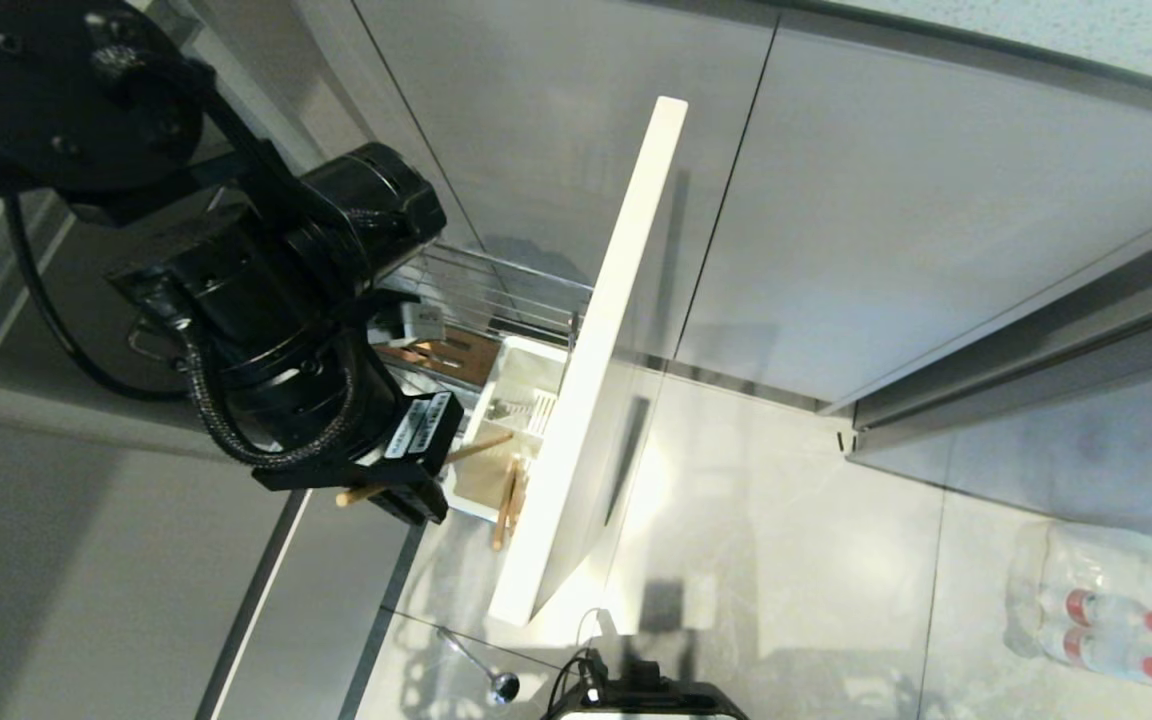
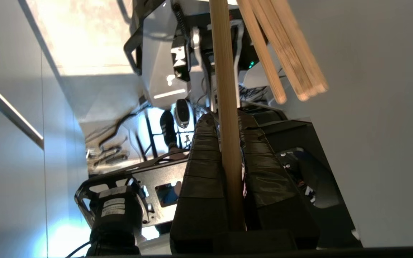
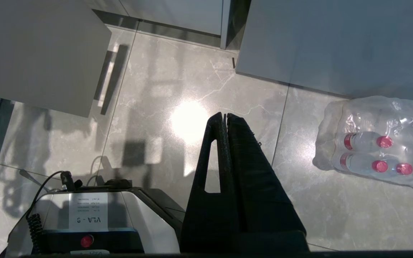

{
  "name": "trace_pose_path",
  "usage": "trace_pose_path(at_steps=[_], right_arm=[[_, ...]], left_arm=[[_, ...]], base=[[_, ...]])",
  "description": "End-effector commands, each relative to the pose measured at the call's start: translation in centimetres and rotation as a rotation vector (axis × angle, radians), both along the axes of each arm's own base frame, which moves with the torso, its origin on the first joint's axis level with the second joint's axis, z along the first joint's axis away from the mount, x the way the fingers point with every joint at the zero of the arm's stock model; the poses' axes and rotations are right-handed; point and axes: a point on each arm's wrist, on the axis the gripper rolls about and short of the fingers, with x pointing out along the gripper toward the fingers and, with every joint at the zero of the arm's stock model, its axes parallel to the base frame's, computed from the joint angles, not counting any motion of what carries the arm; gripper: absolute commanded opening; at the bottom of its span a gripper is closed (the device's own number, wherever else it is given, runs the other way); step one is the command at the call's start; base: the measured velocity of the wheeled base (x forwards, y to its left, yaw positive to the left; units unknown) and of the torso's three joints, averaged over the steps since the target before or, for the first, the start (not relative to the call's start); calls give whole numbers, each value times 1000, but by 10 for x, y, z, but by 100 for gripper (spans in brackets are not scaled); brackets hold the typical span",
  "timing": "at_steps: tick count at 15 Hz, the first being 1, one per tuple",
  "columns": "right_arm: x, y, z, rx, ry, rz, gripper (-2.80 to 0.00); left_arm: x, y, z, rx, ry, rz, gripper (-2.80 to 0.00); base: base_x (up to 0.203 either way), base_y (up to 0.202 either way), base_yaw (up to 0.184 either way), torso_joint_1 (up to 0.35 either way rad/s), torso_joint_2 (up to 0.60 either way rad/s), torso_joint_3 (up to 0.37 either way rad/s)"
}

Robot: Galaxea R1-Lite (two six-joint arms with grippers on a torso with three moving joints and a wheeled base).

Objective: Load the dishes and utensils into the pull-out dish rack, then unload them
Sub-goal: Take the chopsticks out of the cupboard

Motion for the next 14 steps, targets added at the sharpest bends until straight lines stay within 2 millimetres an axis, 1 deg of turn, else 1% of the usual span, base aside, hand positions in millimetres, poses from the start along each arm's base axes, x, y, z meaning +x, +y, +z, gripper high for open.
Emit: trace_pose_path(at_steps=[1, 7, 11, 14], right_arm=[[0, 0, 0, 0, 1, 0, -280], [0, 0, 0, 0, 1, 0, -280], [0, 0, 0, 0, 1, 0, -280], [0, 0, 0, 0, 1, 1, -280]], left_arm=[[-13, 8, 13, -26, -37, 0, -280], [-43, 26, 42, -96, -138, -10, -280], [-75, 43, 64, -165, -232, -34, -280], [-98, 59, 83, -247, -346, -41, -280]], base=[[0, 0, 0, 0, 0, 0], [0, 0, 0, 0, 0, 0], [0, 0, 0, 0, 0, 0], [0, 0, 0, 0, 0, 0]])
